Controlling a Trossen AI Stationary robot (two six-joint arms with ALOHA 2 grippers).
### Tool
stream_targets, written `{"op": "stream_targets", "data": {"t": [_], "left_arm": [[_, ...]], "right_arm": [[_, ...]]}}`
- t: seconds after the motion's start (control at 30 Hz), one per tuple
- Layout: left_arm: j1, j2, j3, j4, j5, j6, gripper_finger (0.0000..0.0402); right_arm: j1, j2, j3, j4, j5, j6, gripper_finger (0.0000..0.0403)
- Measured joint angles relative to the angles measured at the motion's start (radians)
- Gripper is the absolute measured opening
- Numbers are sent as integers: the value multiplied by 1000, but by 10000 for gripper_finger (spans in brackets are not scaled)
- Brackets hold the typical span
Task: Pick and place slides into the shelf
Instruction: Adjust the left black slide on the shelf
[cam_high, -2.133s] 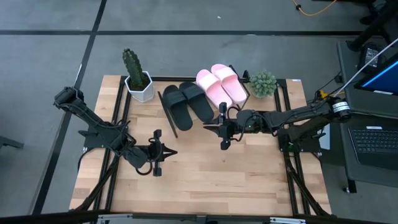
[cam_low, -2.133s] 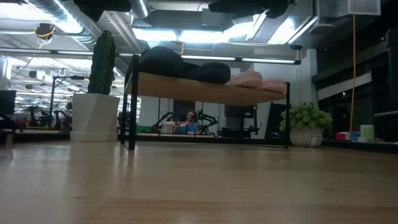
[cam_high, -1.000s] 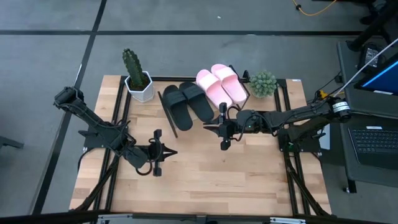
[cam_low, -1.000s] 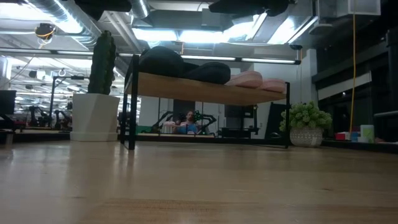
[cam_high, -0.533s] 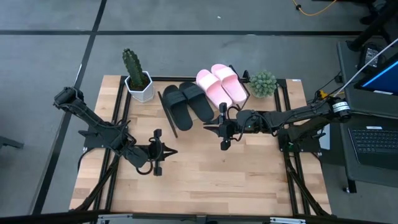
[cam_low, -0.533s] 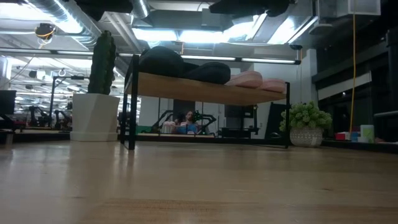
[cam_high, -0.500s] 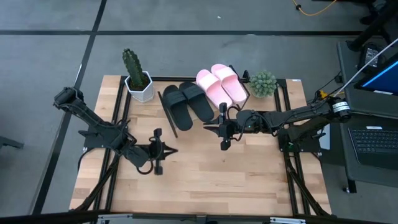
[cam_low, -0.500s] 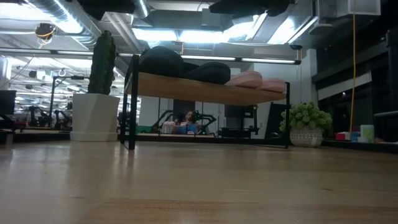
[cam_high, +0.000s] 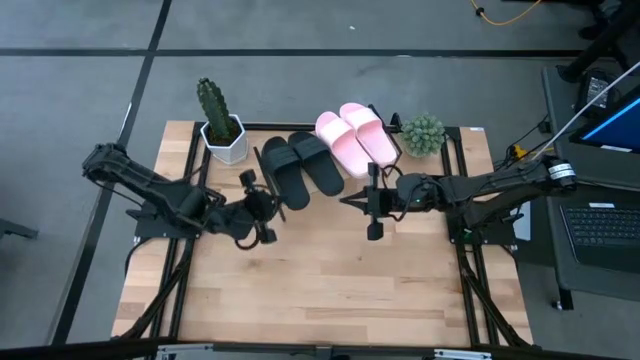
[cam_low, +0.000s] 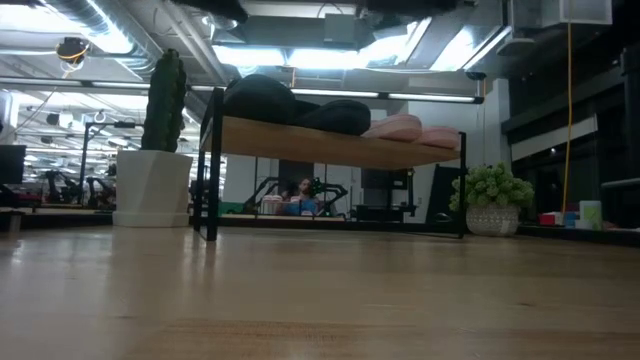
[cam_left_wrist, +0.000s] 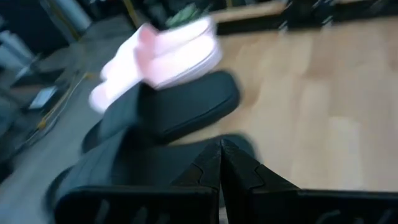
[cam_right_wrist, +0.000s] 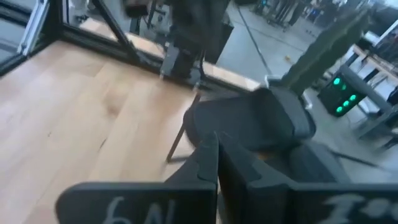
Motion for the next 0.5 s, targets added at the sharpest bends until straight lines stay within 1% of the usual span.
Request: {"op": "stream_targets", "data": {"t": [0.07, 0.17, 0.37, 0.5], "left_arm": [[24, 0, 29, -95, -3, -43, 0], [58, 0, 59, -176, 5, -79, 0], [95, 0, 73, -179, 12, -84, 0], [109, 1, 73, -183, 15, -87, 3]], "right_arm": [[0, -19, -31, -2, 1, 22, 3], [0, -45, -77, 27, 1, 55, 3], [2, -59, -148, 102, 1, 83, 3], [2, -57, -160, 88, 0, 115, 3]]}}
